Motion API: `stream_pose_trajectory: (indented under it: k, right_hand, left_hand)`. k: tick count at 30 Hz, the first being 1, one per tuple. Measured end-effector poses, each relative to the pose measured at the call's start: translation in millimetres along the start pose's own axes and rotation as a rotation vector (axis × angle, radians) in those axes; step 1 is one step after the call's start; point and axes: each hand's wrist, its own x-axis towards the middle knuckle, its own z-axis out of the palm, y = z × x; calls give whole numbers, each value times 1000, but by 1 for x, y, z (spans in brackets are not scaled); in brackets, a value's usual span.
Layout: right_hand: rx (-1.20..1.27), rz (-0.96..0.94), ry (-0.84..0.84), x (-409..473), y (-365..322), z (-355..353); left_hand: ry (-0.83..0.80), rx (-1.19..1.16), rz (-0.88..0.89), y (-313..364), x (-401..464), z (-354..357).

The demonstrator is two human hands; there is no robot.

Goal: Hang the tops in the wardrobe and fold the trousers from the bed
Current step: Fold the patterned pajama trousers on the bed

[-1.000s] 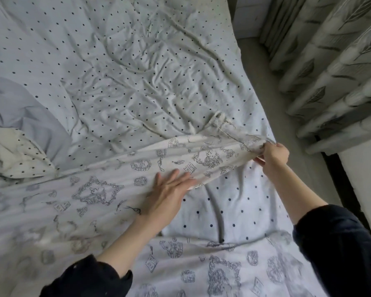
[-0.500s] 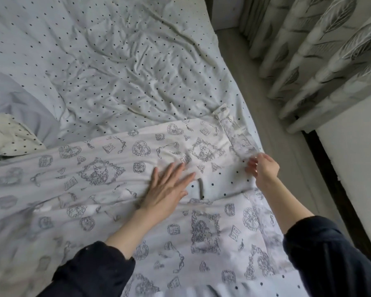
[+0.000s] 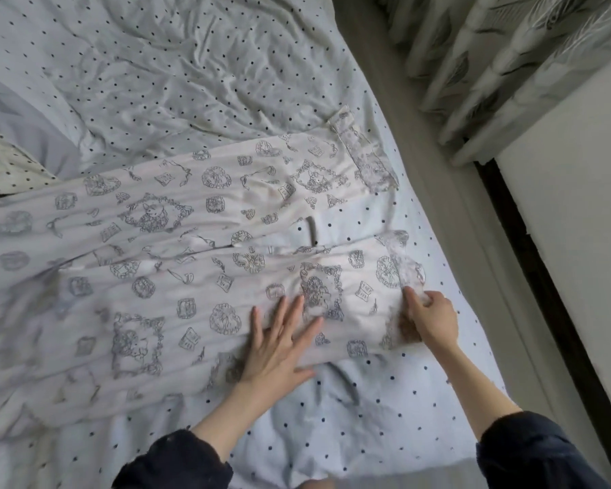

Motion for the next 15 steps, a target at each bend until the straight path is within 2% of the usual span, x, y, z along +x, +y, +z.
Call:
stream_pose_trajectory:
  k: [2,5,9,12,15]
  right_hand:
    - [66,-29,-30,1,3,-6]
    - [8,-76,77,5,1,-21]
    - [-55,-8,236,5,-10,-34]
    - [-246,-31,207,-4,-14,-27]
    - [-259,-153,199,-23,-25,-8]
  left_hand:
    - [-28,21,-53,2,2,13]
    - [-26,7,-75,8,7,12]
    - [-69,-69,67,20,5,2]
    - [-105,-109,78,31,0,3]
    - [-133,-107,57,30,-3,4]
